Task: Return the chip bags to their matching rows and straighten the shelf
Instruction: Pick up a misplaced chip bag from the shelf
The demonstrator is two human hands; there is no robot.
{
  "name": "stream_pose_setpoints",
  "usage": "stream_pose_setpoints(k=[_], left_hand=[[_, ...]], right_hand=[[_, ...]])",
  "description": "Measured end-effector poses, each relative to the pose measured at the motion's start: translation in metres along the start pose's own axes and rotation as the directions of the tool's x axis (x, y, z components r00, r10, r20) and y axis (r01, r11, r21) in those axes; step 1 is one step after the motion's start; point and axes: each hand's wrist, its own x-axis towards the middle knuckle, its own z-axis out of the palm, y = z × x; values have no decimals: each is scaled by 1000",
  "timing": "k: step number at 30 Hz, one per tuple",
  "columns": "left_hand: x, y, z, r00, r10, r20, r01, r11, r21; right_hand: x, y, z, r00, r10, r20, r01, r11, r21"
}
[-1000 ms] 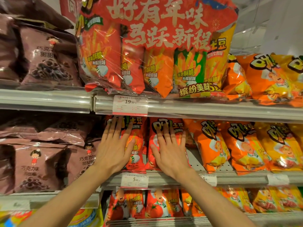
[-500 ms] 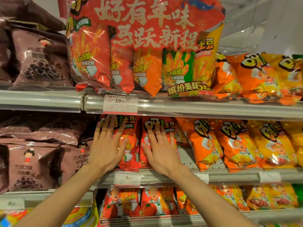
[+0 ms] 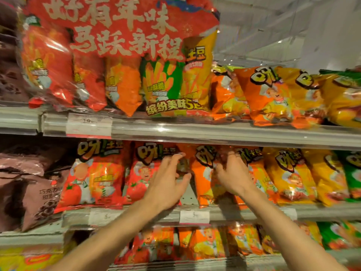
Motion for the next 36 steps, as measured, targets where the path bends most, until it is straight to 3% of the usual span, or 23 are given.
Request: stream_pose_setpoints(k=[5,10,21,28,32,36], left_hand=[[24,17,46,957,-226,183,230,973,3],[32,24,65,932,-298,208,318,945,-70],[39,23,39,972,-228,51,234,956,-178],[29,12,5,944,-116,309,205,940,-273],[28,10,6,939,-81,336,206,911,-356],[35,13,7,921,-79,381,210,925,-318]], right_hand=[[-1,31,1,979,-26,203,33,999,-31],[8,52,-3,968,-24,249,8,998,66],[18,70,-22,908,-126,400,-39,924,381],[14,51,-26,852,-325,410,59,838,542],[12,51,-17,869,-322,376,75,836,544],[12,56,-17,880,-306,362,81,849,522]])
